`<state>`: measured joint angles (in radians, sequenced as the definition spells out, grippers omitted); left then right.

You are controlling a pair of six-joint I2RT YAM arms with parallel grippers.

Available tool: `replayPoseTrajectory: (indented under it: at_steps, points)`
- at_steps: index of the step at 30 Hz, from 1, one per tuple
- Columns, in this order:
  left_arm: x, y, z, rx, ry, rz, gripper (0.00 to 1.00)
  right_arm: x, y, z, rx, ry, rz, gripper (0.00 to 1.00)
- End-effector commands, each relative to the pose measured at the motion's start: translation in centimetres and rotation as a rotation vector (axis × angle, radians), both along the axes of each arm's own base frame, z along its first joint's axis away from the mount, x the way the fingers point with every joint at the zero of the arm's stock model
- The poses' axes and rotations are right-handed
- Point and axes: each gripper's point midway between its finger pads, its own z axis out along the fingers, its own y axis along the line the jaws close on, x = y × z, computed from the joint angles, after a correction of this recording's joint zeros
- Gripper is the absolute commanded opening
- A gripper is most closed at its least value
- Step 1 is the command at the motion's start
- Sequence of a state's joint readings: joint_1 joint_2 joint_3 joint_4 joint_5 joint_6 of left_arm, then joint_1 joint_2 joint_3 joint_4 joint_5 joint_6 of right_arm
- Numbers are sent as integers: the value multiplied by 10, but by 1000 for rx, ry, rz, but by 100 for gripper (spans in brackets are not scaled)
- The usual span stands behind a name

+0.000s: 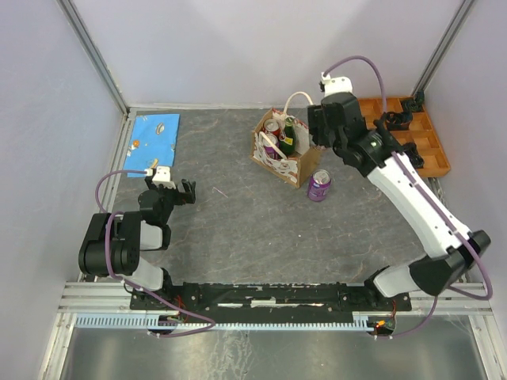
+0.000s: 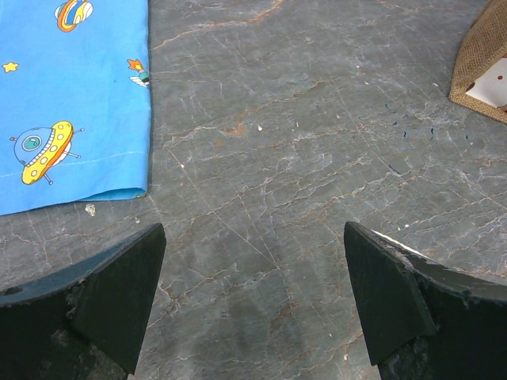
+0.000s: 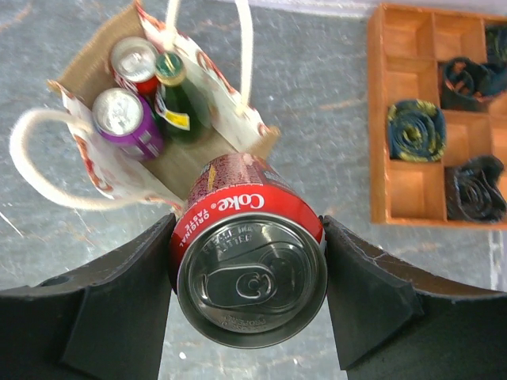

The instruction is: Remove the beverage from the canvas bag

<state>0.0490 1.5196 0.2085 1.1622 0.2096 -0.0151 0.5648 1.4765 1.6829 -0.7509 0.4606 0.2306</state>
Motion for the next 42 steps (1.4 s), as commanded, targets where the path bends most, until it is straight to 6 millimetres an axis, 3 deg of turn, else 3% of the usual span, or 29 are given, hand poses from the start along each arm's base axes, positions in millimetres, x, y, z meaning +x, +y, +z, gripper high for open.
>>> replayPoseTrajectory:
  at_steps: [1, 7, 13, 17, 36, 42]
  points:
    - [7, 5, 16, 20, -70, 19, 99, -23, -32, 20, -7, -89, -102, 0]
    - [7, 5, 17, 20, -70, 20, 99, -53, -49, -15, 22, -29, -141, 0]
    - [7, 5, 16, 20, -68, 19, 99, -85, -51, -72, 55, 72, -118, 0]
    - [7, 5, 16, 20, -68, 20, 99, -95, -50, -111, 38, 135, -108, 0]
    - [7, 5, 16, 22, -66, 19, 99, -84, -17, -214, 34, 334, -76, 0]
    - [7, 5, 16, 21, -66, 18, 99, -87, -14, -227, 27, 368, -56, 0]
